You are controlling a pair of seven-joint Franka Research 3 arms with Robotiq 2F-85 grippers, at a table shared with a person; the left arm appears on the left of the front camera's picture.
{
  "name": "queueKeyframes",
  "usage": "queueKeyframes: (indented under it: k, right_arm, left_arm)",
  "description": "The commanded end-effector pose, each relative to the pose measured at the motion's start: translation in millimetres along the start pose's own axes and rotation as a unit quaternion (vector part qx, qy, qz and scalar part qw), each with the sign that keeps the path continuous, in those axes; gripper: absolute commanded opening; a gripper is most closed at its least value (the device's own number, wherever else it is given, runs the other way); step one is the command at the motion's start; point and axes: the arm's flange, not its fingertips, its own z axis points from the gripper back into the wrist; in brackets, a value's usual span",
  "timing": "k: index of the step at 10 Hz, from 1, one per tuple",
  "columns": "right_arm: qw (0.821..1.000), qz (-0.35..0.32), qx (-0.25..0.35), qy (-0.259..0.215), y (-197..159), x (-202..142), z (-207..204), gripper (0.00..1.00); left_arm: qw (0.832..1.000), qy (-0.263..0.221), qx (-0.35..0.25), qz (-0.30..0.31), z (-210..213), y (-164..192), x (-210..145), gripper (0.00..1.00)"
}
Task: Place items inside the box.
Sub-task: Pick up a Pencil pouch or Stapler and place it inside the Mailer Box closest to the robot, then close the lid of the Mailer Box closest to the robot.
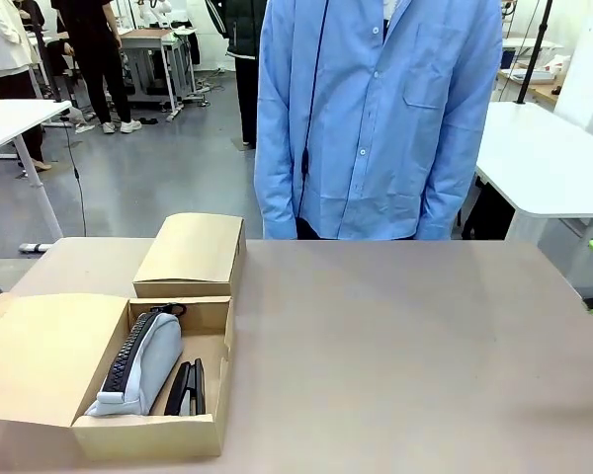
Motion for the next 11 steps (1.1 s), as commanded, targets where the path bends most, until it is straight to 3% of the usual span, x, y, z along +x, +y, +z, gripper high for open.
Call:
queueKeyframes:
  k: [1, 8, 9, 10, 11]
  right_arm:
    - [1.000, -0.002, 0.003, -0.004, 4, 2, 0, 1.00]
    - [1.000, -0.002, 0.003, -0.004, 4, 2, 0, 1.00]
    - [1.000, -0.002, 0.003, -0.004, 4, 2, 0, 1.00]
    - [1.000, -0.002, 0.003, -0.004, 4, 2, 0, 1.00]
    - [1.000, -0.002, 0.003, -0.004, 4, 2, 0, 1.00]
  left_arm:
    - [1.000, -0.005, -0.010, -0.009, 0, -1, 0, 1.00]
    - [1.000, 0.000, 0.000, 0.000, 0, 0, 0, 1.00]
    - [0.984, -0.032, -0.036, -0.173, -8, -17, 2, 1.00]
    - [0.949, -0.030, -0.045, -0.312, -21, -24, -7, 1.00]
    - [0.909, -0.003, -0.051, -0.414, -42, -30, -22, 1.00]
